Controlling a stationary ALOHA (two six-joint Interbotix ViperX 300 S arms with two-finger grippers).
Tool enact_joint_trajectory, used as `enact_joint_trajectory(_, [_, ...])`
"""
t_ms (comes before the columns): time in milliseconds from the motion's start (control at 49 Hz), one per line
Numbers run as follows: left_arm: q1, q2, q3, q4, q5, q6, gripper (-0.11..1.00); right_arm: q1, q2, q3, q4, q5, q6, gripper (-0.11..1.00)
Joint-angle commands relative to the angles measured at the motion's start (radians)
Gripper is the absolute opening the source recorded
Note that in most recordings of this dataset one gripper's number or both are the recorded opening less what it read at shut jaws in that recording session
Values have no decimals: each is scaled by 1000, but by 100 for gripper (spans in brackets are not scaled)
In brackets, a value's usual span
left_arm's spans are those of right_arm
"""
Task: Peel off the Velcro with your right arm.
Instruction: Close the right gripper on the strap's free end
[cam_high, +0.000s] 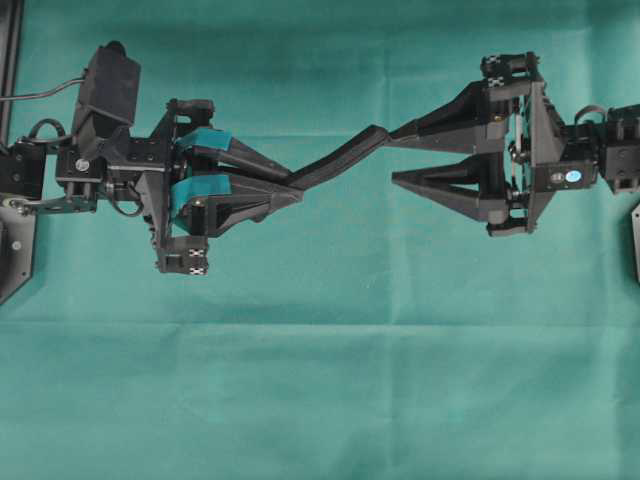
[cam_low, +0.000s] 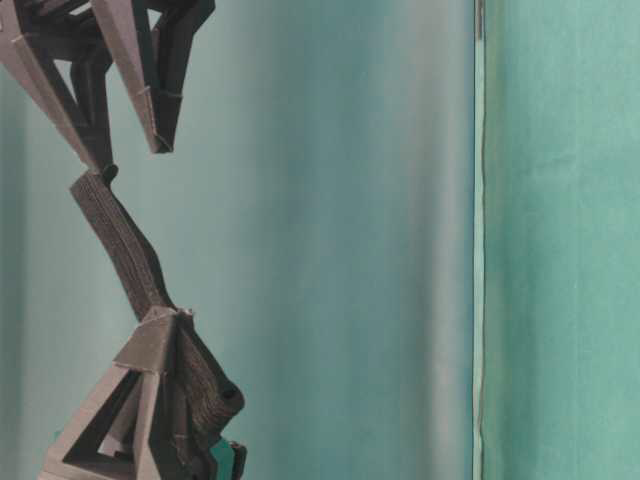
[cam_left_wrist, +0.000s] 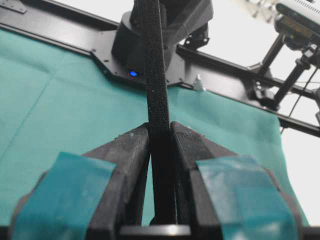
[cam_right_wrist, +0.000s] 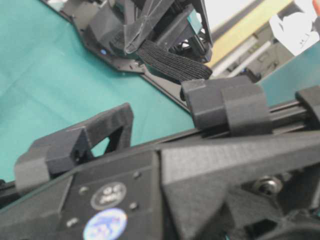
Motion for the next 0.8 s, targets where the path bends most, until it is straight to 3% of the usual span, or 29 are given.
enact_joint_trajectory(0, [-2,-6,-18,2,-5,0,13,2,-3,-23,0,-3,2,55])
enact_joint_trajectory(265, [-2,-6,-17,2,-5,2,13,2,-3,-28,0,-9,2,49])
enact_joint_trajectory(775, [-2,-6,-17,2,-3,2,13,-8,-3,-51,5,-17,3,50])
